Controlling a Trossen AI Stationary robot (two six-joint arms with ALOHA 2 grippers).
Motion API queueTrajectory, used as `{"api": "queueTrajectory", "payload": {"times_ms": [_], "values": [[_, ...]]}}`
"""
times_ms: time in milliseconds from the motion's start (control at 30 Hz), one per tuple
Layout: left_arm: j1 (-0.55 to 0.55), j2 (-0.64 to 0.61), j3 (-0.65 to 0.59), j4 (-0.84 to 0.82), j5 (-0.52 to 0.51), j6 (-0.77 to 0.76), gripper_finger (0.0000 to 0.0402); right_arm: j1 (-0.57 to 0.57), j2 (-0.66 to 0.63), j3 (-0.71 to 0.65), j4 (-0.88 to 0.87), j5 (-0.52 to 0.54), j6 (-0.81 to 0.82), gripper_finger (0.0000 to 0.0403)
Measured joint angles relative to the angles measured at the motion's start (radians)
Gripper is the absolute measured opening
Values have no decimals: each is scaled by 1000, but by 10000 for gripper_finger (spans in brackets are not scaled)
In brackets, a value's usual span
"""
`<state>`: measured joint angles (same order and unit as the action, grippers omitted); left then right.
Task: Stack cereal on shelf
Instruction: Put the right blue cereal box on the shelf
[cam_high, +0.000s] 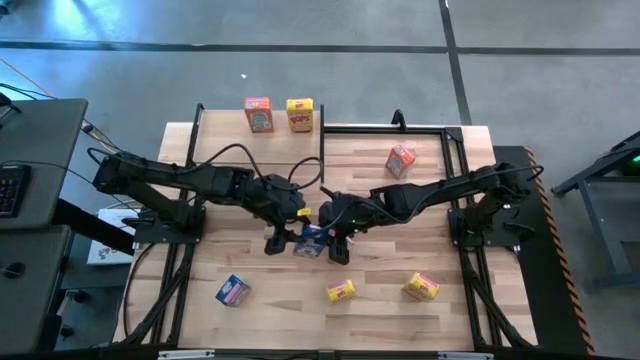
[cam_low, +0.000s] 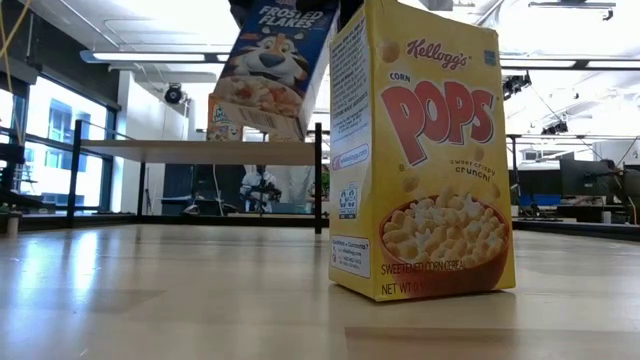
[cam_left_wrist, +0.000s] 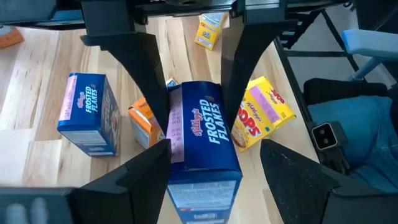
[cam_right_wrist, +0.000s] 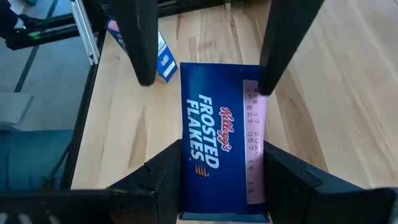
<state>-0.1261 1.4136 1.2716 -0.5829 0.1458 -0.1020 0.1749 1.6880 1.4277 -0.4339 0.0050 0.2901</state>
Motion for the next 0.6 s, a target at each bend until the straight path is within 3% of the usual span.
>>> {"api": "queueTrajectory", "payload": {"times_ms": [600], "values": [[1, -1, 1, -35, -6, 1, 239, -10, -3, 2, 43, -19, 8, 176]]}}
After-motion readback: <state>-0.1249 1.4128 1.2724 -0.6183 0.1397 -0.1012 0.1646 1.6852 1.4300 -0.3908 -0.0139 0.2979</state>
